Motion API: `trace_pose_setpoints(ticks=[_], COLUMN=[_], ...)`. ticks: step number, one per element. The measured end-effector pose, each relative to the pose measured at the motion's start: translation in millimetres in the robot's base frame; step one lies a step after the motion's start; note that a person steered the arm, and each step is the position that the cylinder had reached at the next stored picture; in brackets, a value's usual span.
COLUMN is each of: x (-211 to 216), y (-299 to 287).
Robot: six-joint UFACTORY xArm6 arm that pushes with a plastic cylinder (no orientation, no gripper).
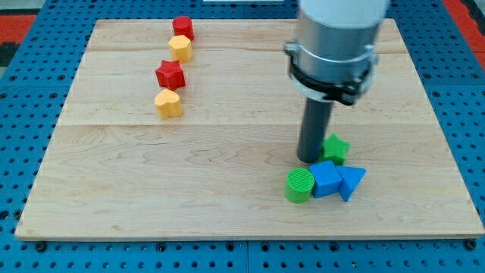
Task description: Point at the red circle
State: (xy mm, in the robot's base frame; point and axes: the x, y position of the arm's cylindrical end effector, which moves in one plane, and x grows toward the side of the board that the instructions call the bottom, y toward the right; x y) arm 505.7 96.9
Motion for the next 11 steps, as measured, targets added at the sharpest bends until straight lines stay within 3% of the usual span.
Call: trace_pose_setpoints(ticks=[1,2,3,4,6,7,11], x=[-49.9,-63.5,-42.3,-54.1,-245.5,-312.9,-313.1], y=[-2.0,45.7,30.4,39.3,-29.4,-66.6,-212.9])
